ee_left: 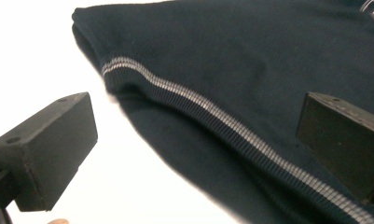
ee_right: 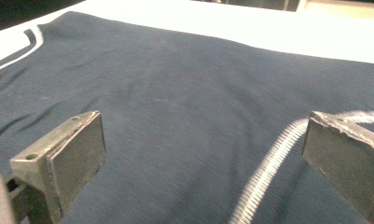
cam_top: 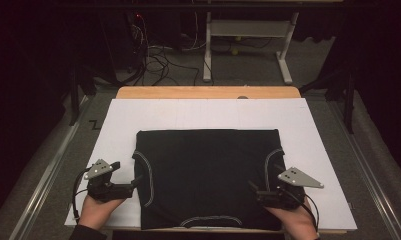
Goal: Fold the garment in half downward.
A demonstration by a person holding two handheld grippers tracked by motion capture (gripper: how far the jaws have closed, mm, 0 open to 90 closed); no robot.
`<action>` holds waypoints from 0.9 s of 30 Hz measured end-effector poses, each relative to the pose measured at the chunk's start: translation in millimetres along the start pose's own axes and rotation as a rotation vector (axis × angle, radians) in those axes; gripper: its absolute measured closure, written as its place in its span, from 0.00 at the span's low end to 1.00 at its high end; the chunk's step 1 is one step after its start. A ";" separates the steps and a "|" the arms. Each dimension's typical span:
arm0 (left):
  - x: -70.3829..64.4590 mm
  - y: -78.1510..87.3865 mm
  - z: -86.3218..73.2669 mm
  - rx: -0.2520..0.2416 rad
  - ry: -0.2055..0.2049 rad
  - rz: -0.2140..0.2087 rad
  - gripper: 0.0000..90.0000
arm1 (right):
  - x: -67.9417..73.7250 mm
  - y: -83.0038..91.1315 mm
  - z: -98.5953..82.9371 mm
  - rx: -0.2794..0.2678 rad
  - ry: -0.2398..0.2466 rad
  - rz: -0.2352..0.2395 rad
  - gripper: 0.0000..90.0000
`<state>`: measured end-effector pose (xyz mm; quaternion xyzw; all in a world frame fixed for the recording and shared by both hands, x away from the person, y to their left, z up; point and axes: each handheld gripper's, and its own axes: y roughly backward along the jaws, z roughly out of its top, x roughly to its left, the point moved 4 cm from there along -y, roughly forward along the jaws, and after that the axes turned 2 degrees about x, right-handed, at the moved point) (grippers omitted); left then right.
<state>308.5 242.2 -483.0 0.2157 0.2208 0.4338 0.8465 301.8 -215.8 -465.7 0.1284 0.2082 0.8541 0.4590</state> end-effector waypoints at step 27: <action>0.0 -13.7 61.1 -0.026 -0.013 -0.021 0.00 | 103.2 -67.4 43.7 0.003 0.096 0.218 0.00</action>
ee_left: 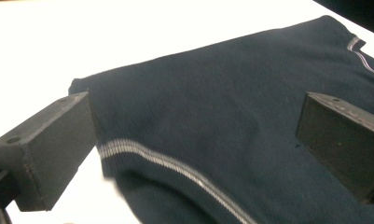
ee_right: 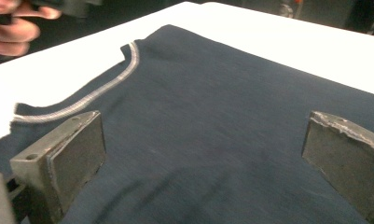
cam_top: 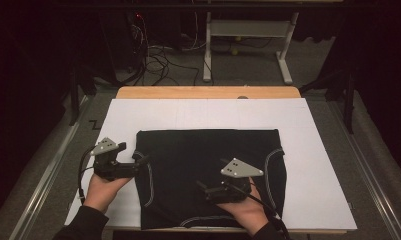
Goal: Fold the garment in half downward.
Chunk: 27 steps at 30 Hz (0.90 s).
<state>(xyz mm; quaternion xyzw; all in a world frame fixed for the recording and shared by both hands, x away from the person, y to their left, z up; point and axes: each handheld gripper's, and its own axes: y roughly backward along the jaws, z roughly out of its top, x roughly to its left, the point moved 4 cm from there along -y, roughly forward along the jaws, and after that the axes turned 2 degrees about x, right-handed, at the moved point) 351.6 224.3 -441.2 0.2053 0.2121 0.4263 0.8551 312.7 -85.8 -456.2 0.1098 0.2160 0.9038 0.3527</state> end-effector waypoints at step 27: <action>62.8 -35.2 58.2 0.077 0.024 0.051 0.00 | 92.3 -51.4 13.6 0.052 0.132 0.157 0.00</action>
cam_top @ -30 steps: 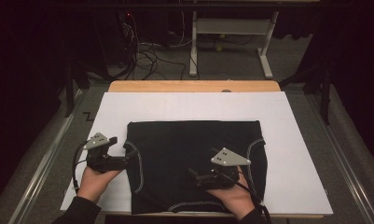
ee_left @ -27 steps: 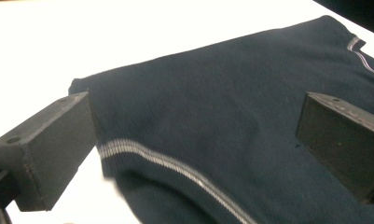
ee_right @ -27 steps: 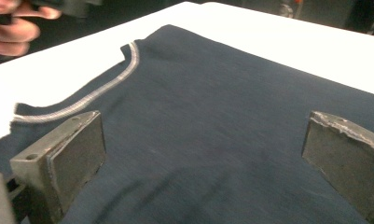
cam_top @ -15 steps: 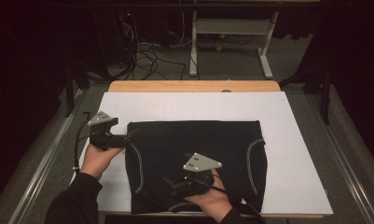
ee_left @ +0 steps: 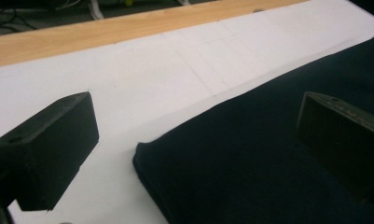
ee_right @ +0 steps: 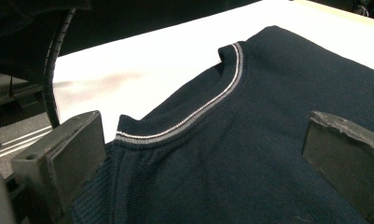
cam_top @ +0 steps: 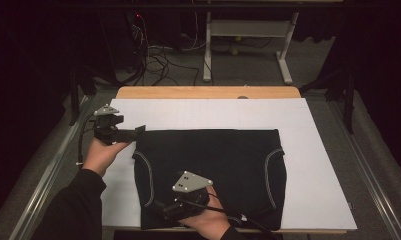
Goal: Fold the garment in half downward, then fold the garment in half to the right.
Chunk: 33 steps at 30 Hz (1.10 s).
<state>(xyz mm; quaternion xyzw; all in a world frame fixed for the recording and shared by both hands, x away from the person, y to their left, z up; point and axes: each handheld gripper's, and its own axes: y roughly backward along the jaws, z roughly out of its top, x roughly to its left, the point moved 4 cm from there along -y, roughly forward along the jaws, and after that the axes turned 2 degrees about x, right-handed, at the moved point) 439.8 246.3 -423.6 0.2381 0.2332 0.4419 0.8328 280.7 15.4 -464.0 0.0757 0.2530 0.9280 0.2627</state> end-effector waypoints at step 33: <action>20.3 -79.4 -47.7 0.134 0.078 0.062 0.62 | 20.8 -2.2 -17.4 0.082 0.015 0.004 0.00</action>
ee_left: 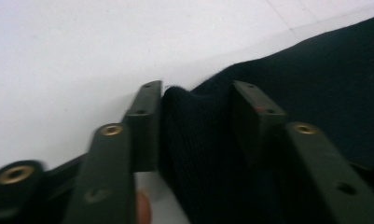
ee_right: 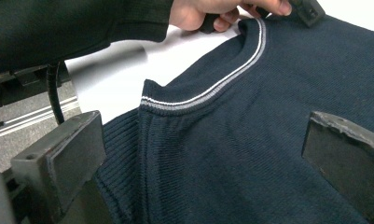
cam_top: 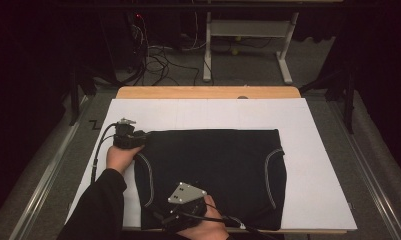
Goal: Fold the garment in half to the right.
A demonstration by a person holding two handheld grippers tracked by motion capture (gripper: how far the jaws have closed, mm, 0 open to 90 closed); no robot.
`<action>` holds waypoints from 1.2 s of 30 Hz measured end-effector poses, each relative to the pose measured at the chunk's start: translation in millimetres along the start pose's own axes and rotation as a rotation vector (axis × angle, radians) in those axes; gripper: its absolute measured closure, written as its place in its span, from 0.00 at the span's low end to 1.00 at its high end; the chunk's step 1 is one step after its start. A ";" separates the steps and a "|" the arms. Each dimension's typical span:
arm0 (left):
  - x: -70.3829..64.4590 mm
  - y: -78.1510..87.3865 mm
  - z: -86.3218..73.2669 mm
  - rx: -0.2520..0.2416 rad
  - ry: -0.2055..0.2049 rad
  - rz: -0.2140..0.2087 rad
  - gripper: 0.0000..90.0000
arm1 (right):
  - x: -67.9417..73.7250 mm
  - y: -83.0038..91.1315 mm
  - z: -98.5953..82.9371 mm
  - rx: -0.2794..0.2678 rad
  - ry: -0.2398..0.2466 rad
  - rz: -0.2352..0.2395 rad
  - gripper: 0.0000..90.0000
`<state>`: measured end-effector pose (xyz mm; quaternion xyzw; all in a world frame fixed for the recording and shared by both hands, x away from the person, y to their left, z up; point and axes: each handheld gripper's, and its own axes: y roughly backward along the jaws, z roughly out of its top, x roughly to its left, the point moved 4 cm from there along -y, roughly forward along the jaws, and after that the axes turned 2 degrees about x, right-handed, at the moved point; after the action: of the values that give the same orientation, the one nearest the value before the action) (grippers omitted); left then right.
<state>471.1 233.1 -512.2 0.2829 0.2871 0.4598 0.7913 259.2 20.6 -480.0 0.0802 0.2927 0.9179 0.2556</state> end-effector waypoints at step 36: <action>-4.2 4.9 -6.5 -0.046 -0.014 -0.058 0.82 | 44.6 -64.4 5.8 0.260 0.053 0.033 0.20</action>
<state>461.9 232.6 -512.3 0.2592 0.2790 0.4410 0.8127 250.0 91.4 -512.6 0.0934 0.4147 0.8780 0.2201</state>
